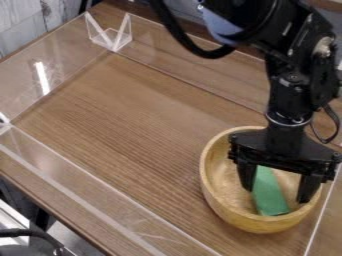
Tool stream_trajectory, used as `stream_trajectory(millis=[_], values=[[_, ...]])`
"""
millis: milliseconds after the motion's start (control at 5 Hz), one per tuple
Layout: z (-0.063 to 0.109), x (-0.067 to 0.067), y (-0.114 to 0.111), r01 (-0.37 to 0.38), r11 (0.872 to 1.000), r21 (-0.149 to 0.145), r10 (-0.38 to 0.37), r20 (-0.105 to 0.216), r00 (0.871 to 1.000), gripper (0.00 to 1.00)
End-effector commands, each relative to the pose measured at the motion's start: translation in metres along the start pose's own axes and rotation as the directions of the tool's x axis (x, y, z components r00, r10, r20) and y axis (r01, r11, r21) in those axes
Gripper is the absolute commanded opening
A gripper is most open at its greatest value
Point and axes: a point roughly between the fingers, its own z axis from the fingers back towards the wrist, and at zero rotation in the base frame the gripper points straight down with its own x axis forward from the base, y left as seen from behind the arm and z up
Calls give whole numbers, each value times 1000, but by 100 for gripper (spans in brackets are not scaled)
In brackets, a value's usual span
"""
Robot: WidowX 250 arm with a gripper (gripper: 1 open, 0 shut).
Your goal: Remove the green block from inside the brown bowl and put it on the table
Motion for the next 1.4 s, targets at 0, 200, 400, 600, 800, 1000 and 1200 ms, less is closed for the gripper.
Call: stream_trajectory(millis=[0,200,400,600,800,1000,1200], values=[[4,6,-1,-6,1000,-21,6,24,1000,100],[2,7,0,-7,1000,-24,8,24,1000,100],[0,7,1,-8,1000,-27,9,23,1000,100],[-1,8,2,-10,1000,-29,10,22,1000,100],[-3,9,3,-11,999,-30,12,20,1000,100],[-5,9,4,-13,999,-32,13,19,1000,100],[-7,10,5,-14,999,-32,15,18,1000,100]])
